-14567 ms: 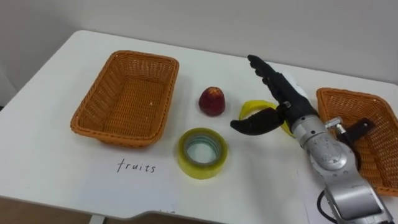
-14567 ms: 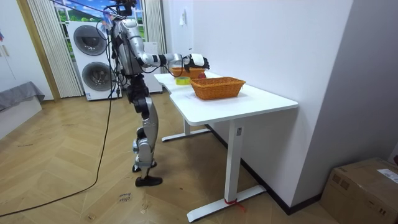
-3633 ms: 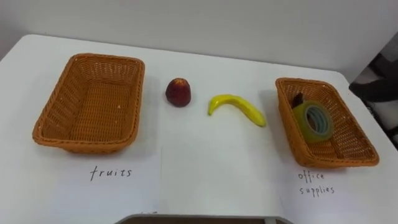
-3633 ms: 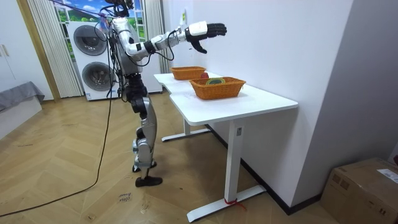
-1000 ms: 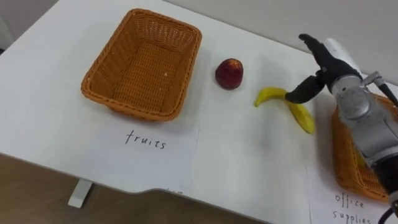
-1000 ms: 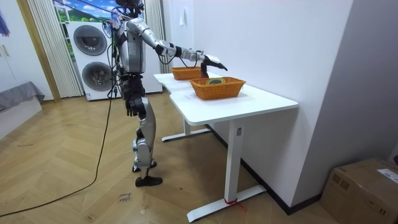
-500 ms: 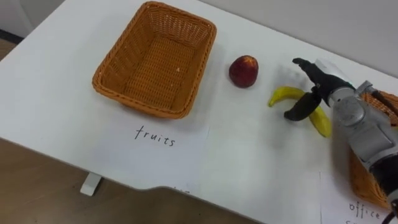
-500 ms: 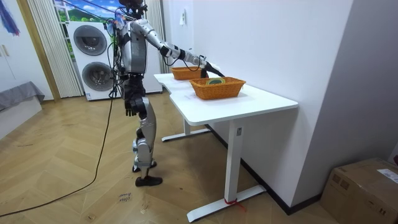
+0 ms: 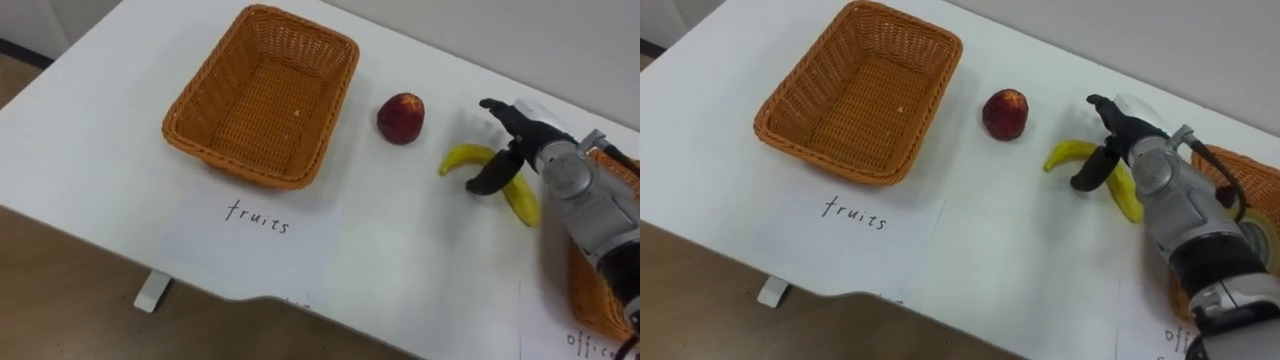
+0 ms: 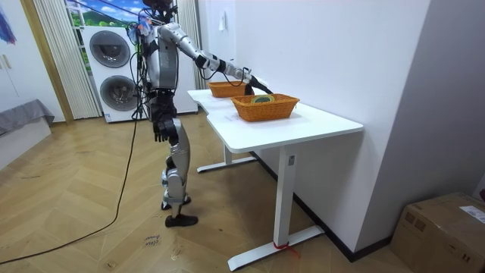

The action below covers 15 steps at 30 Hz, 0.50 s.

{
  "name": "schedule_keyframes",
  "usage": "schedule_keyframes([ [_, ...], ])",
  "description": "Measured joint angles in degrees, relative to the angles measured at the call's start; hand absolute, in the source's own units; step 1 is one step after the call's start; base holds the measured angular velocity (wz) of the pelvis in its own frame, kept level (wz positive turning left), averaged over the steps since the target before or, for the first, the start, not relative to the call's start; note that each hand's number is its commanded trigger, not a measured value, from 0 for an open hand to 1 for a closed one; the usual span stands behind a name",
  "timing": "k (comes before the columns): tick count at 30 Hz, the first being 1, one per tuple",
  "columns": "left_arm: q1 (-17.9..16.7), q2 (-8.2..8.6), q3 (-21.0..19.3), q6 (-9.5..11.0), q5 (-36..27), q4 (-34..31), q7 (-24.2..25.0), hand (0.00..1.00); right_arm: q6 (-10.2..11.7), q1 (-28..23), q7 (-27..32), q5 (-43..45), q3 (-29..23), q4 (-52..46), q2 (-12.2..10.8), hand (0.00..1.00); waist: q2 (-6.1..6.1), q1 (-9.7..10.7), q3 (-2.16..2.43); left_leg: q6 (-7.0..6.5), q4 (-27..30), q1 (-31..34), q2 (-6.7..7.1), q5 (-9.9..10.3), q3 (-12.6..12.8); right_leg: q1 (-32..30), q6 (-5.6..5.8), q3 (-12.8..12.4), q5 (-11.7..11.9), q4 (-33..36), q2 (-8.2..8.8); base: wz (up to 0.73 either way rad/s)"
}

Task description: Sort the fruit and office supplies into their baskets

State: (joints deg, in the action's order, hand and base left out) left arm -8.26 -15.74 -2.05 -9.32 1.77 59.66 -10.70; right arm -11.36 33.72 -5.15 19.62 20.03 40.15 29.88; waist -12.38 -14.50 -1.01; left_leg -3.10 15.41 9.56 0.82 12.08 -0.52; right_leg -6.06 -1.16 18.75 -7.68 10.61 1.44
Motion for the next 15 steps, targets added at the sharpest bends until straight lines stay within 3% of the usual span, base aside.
schedule_keyframes([
  [15,0.0,-0.01,0.0,-0.1,0.0,0.0,0.0,0.00,0.1,0.0,-6.3,-1.7,0.1,1.1,0.4,0.00,-0.01,-0.1,0.02,0.10,0.0,-0.1,0.00,-0.2,0.0,0.1,-0.15,0.3,0.1,0.0,0.04,0.00],
])
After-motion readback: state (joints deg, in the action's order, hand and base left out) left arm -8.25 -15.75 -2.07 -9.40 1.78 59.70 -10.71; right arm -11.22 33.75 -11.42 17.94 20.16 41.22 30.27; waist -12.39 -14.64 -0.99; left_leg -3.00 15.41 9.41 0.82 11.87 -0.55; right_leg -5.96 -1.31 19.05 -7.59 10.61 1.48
